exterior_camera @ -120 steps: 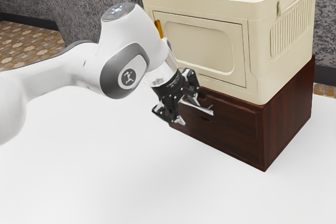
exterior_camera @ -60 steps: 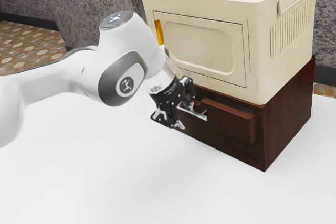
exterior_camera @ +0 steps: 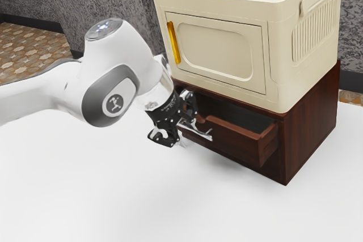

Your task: Pull the drawer handle with one arm to open the drawer

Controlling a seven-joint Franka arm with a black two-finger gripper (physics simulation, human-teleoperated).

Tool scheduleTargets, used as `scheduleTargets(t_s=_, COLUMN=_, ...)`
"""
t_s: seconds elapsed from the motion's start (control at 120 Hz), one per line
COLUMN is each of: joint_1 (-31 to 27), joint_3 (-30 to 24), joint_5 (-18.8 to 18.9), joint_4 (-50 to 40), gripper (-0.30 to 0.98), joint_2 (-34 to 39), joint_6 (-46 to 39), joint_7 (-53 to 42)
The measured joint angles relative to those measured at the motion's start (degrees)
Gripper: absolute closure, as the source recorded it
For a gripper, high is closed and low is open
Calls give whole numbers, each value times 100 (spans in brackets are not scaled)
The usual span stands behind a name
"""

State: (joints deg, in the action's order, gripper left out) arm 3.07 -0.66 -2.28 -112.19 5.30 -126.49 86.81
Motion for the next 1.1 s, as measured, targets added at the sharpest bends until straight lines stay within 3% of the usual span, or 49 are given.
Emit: scheduleTargets(t_s=1.1, joint_1=-49, joint_3=5, joint_5=9, joint_4=-1291, gripper=46, joint_2=1201, joint_6=-14, joint_7=496)
